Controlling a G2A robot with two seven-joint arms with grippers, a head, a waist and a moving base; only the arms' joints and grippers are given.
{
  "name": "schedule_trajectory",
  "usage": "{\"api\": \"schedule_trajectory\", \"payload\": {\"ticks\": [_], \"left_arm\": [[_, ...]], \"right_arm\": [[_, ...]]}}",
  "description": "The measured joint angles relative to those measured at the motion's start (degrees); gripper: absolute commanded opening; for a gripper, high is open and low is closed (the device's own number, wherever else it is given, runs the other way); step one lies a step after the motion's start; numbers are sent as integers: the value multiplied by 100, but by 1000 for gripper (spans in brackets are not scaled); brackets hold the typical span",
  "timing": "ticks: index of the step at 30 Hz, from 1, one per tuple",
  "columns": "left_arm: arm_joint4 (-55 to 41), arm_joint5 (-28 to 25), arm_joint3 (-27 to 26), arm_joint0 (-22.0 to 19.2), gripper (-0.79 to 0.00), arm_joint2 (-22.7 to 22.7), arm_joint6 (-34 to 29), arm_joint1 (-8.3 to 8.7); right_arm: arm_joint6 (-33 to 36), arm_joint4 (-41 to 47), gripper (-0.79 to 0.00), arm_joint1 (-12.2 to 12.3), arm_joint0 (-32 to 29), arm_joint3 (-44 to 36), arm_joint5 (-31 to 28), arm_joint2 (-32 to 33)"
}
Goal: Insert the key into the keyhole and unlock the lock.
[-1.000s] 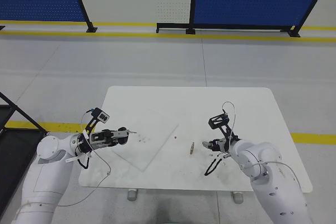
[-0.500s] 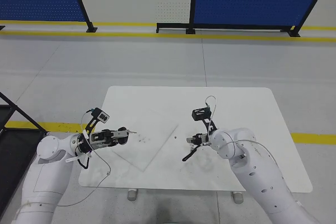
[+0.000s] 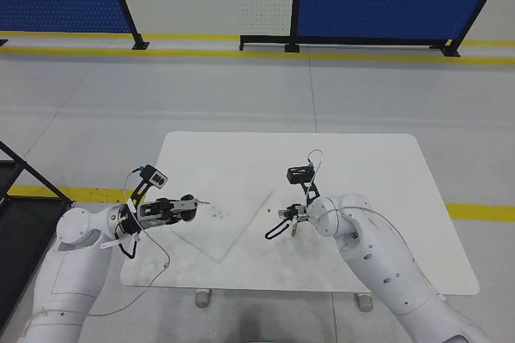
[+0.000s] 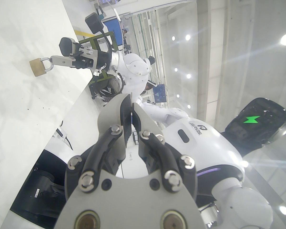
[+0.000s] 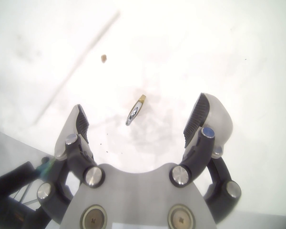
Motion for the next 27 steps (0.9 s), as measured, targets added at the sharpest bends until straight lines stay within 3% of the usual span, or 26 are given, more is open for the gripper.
{"api": "schedule_trajectory", "payload": {"ticks": [13,19,27], "left_arm": [[0,0,0,0,-785,0,0,0],[0,0,0,0,-785,0,0,0],[0,0,0,0,-785,0,0,0]], "right_arm": [[5,-101,0,-16,-14,76,33,-88],[635,111,0,-181,372,294,503,-311],[660,523,0,-400,658,1022,503,-484]]}}
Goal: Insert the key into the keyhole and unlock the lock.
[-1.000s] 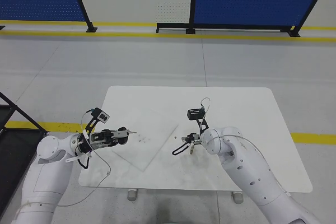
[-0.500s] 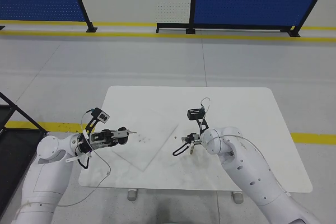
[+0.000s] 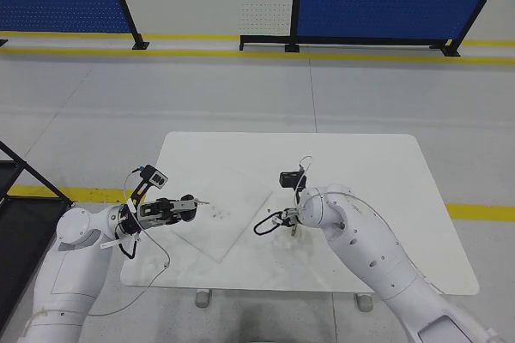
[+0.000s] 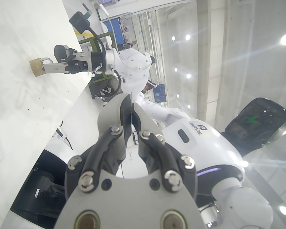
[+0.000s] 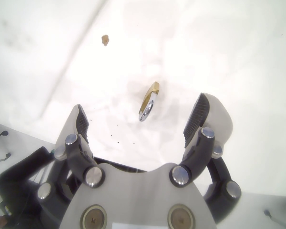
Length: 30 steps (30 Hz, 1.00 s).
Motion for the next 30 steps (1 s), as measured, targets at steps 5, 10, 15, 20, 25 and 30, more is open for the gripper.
{"api": "schedule_trajectory", "payload": {"ticks": [5,10,15,20,25,30], "left_arm": [[0,0,0,0,-785,0,0,0],[0,0,0,0,-785,0,0,0],[0,0,0,0,-785,0,0,0],[0,0,0,0,-785,0,0,0],[0,0,0,0,-785,0,0,0],[0,0,0,0,-785,0,0,0]], "right_arm": [[-42,102,0,-127,180,396,43,-124],[-51,177,0,-217,274,601,52,-196],[-63,114,0,-255,269,631,63,-216],[-93,5,0,-272,195,605,94,-189],[-93,-110,-58,-277,81,528,94,-112],[-89,-280,-182,-285,-78,395,90,-33]]}}
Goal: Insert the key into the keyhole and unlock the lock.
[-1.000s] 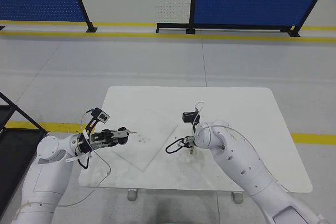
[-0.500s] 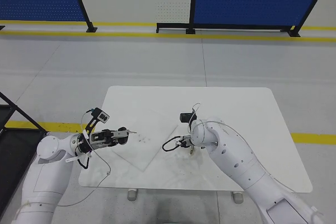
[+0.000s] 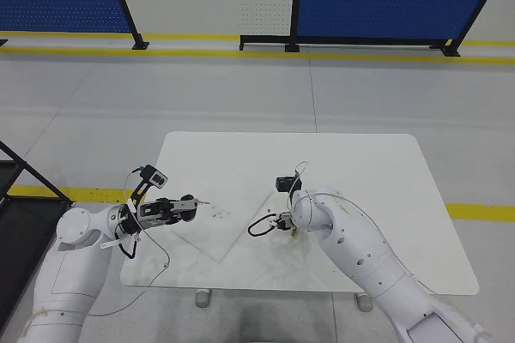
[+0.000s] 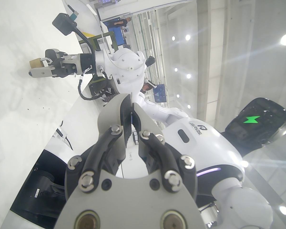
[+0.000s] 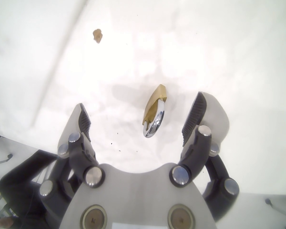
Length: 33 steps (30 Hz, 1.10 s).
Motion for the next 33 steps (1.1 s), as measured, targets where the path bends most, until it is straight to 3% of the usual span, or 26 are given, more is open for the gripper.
{"api": "schedule_trajectory", "payload": {"ticks": [1,5,22,30,31,33], "left_arm": [[0,0,0,0,-785,0,0,0],[0,0,0,0,-785,0,0,0],[0,0,0,0,-785,0,0,0],[0,0,0,0,-785,0,0,0],[0,0,0,0,-785,0,0,0],[0,0,0,0,-785,0,0,0]], "right_arm": [[5,-28,-246,-1,-26,-20,-5,22],[45,-143,-366,-11,-129,-88,-45,130],[320,-748,-431,-177,-472,-212,-321,629],[451,-943,-517,-328,-552,-132,-452,827],[461,-964,-548,-345,-558,-118,-462,851],[481,-1009,-705,-386,-570,-81,-481,910]]}}
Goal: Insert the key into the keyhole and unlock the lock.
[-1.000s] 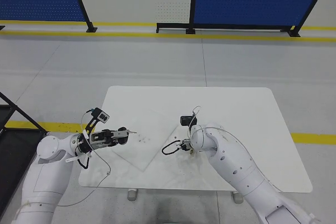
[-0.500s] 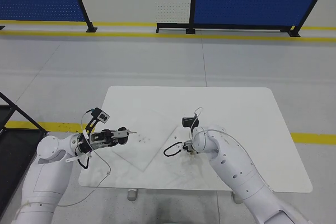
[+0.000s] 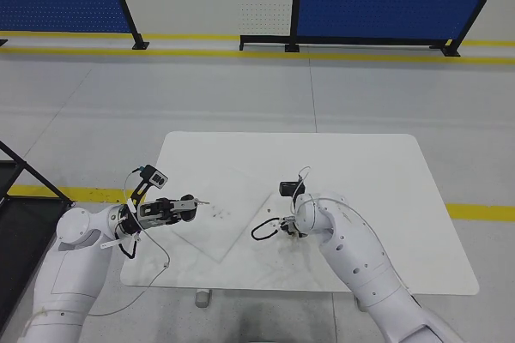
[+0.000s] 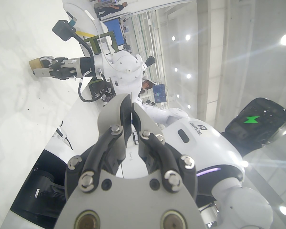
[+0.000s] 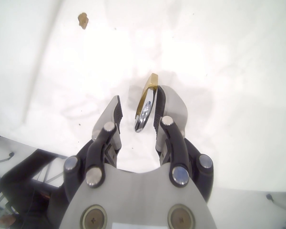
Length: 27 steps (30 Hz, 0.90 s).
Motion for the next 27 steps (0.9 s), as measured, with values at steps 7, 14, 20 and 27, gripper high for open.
{"api": "schedule_trajectory", "payload": {"ticks": [7,14,20,27], "left_arm": [[0,0,0,0,-785,0,0,0],[0,0,0,0,-785,0,0,0],[0,0,0,0,-785,0,0,0],[0,0,0,0,-785,0,0,0]], "right_arm": [[29,-85,-785,-125,-65,29,-28,249],[63,9,-785,-172,-272,-415,-64,754],[172,454,-785,-114,-658,-1108,-175,1436],[412,1409,-785,-1,-1120,-1668,-424,2291]]}}
